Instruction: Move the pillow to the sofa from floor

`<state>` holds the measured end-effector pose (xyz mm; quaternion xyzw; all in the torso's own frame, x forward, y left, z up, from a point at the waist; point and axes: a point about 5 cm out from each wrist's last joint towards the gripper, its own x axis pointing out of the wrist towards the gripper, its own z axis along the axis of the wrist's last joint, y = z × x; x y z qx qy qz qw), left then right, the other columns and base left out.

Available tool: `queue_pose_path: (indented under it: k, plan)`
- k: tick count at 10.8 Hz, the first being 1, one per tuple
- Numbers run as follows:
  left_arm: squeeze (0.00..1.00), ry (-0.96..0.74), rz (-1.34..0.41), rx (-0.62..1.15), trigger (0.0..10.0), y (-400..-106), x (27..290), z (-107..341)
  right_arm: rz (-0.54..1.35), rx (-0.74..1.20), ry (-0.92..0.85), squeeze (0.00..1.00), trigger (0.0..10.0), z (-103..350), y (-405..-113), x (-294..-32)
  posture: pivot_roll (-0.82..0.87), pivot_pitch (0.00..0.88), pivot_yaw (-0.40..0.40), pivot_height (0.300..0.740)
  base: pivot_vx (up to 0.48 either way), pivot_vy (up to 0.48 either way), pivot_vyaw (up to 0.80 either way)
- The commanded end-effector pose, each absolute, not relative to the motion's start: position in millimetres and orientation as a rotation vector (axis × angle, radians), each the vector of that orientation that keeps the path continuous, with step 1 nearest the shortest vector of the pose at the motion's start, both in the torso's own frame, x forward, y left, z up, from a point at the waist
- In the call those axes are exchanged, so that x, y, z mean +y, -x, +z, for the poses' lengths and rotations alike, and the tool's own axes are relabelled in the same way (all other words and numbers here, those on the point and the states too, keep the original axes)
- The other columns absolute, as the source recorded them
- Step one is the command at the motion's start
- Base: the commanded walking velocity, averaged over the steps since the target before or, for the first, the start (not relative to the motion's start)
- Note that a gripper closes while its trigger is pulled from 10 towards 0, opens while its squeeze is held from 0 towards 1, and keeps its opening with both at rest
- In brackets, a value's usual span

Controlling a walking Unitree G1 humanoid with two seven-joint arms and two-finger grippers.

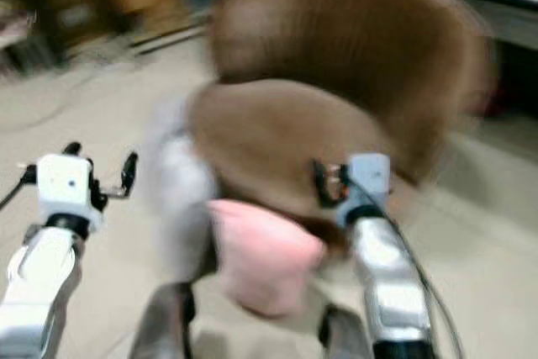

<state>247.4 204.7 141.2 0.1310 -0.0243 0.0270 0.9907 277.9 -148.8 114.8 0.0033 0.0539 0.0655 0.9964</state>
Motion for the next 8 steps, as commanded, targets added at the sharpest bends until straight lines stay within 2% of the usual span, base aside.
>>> queue_pose_path:
  k: [1, 5, 8]
  plan:
    - [0.0, -0.258, 0.046, -0.061, 10.0, -249.6, 202.8, 144.8, 0.131, 0.096, 0.005, 0.0, 10.0, 118.6, -277.5, -150.3, -0.04, 0.0, 0.008, 0.515, 0.304, 0.0, 0.8]
    - [0.0, -0.281, 0.063, -0.056, 10.0, -249.3, 205.9, 143.6, 0.154, 0.096, -0.045, 0.0, 10.0, 119.9, -277.8, -149.2, -0.05, 0.0, 0.01, 0.515, 0.0, 0.0, 0.0]
    - [0.0, -0.285, 0.033, -0.036, 10.0, -249.0, 204.4, 140.3, 0.192, 0.129, -0.044, 0.0, 10.0, 117.0, -279.8, -151.2, -0.05, 0.0, 0.015, 0.476, 0.0, 0.0, 0.0]
